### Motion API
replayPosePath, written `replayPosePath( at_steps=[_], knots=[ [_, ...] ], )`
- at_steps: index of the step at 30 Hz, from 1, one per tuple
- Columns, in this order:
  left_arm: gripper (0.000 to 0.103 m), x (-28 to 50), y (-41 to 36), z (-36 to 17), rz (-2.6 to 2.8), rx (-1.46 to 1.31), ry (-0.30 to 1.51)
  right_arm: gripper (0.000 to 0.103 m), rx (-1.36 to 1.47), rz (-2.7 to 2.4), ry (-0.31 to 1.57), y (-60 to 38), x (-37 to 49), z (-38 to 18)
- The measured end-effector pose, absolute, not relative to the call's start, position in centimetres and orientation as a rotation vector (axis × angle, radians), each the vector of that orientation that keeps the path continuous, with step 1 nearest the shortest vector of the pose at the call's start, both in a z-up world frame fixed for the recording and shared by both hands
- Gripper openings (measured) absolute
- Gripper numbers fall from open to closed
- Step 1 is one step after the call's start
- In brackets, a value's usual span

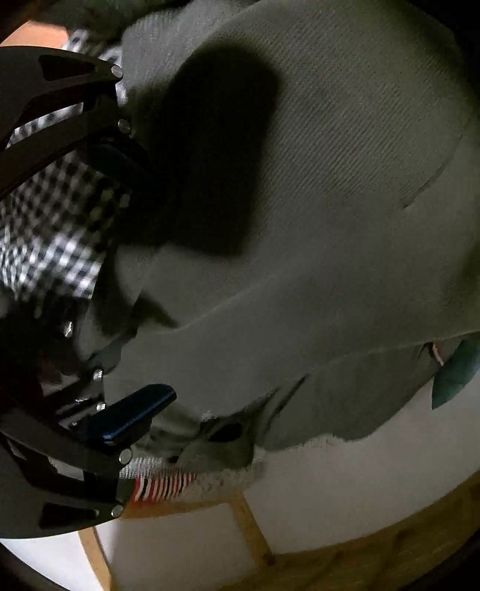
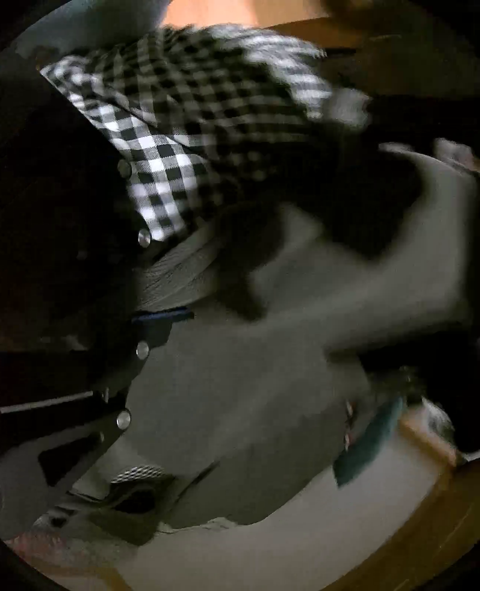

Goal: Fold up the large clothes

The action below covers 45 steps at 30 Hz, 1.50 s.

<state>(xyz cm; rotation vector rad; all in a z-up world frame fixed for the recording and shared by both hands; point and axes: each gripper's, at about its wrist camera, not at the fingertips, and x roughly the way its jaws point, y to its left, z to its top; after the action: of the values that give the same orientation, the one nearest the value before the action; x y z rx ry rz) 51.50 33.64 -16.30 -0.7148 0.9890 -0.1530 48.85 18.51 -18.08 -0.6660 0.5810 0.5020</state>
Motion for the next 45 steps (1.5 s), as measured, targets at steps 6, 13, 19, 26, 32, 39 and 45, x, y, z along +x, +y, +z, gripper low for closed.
replayPosePath(
  at_steps=[6, 13, 19, 26, 32, 39, 45],
  knots=[
    [0.098, 50.3, 32.4, -13.8, -0.135, -0.739, 0.862, 0.011, -0.426, 0.411, 0.581, 9.6, 49.0, -13.6],
    [0.097, 48.3, 35.1, -16.1, -0.064, -0.993, 0.737, 0.011, -0.267, 0.375, 0.634, 3.2, 47.7, -13.6],
    [0.001, 49.1, 37.5, -16.5, 0.003, -1.054, 0.726, 0.012, -0.230, 0.375, 0.648, 1.2, 46.3, -14.1],
    [0.007, 48.7, 35.7, -11.0, -0.045, -0.925, 0.674, 0.012, -0.167, 0.383, 0.686, 0.1, 45.6, -14.6],
    [0.097, 44.2, 33.9, -17.5, 0.089, -1.058, 0.784, 0.012, -0.180, 0.389, 0.681, 0.5, 45.8, -14.1],
    [0.097, 47.0, 30.6, -21.7, -0.044, -1.202, 0.881, 0.012, -0.175, 0.398, 0.676, 0.7, 45.4, -13.8],
    [0.060, 48.9, 34.0, -20.7, -0.072, -1.279, 0.748, 0.013, -0.199, 0.425, 0.678, 0.0, 44.5, -13.3]
  ],
)
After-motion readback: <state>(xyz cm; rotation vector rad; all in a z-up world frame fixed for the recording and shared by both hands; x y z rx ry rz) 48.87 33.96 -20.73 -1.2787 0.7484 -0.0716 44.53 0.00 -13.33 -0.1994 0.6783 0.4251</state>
